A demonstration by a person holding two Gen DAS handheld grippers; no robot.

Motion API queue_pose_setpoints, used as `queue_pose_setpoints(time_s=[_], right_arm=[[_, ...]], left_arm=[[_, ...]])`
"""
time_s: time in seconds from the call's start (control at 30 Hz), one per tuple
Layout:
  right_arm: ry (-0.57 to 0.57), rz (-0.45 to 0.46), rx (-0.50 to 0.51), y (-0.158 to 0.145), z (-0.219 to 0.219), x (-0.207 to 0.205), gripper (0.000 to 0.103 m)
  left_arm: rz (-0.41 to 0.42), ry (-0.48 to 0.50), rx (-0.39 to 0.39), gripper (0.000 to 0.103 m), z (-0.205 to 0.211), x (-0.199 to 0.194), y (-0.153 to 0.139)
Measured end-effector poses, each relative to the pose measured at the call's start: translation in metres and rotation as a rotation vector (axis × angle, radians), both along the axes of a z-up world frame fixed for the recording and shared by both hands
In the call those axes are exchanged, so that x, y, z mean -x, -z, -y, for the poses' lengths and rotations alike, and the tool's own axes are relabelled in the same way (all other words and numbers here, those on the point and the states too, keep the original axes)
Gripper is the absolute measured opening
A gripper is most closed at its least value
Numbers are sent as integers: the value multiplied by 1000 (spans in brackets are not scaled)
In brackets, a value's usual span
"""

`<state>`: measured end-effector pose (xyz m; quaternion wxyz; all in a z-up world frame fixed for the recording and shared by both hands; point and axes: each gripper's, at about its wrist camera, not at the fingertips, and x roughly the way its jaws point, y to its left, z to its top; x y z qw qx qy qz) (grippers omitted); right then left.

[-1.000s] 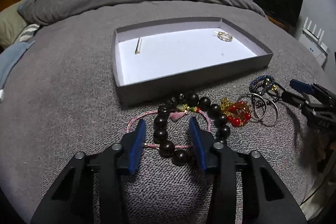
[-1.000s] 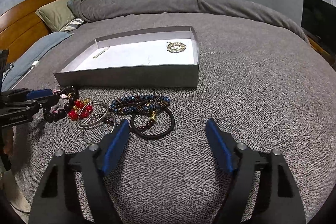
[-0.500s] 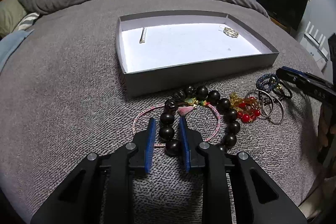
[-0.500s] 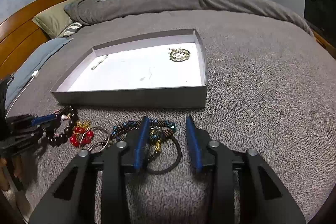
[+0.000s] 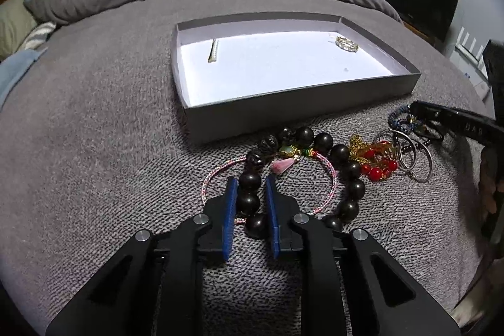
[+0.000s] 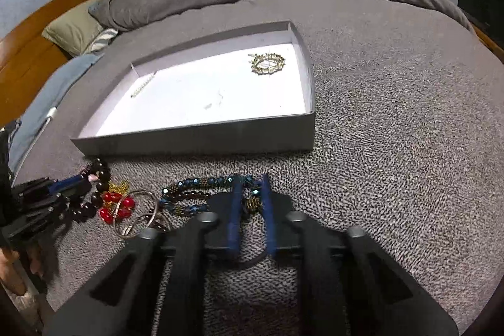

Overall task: Organize jewelry
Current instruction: 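Grasp the dark bead bracelet with the left tool while the right tool grasps a blue bead bracelet, then lower both bracelets into the white box and open both tools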

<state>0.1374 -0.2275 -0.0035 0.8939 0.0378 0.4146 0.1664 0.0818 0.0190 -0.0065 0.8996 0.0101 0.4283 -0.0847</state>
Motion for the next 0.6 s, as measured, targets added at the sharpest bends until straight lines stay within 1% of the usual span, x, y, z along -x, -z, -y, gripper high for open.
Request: queue_pose_setpoints(time_s=[0.1,0.23,0.4,0.6], right_arm=[[-9,34,-15,-7,1,6,7],[-33,100,-15,-23,0,17,7],[-48,171,-28,-48,0,30,7],[-50,241,-29,-77,0,33,7]], left_arm=[[17,7,3,15,1,0,-5],[49,28,4,15,5,7,-18],[108,72,29,15,11,22,-47],[176,133,63,15,15,33,-82]])
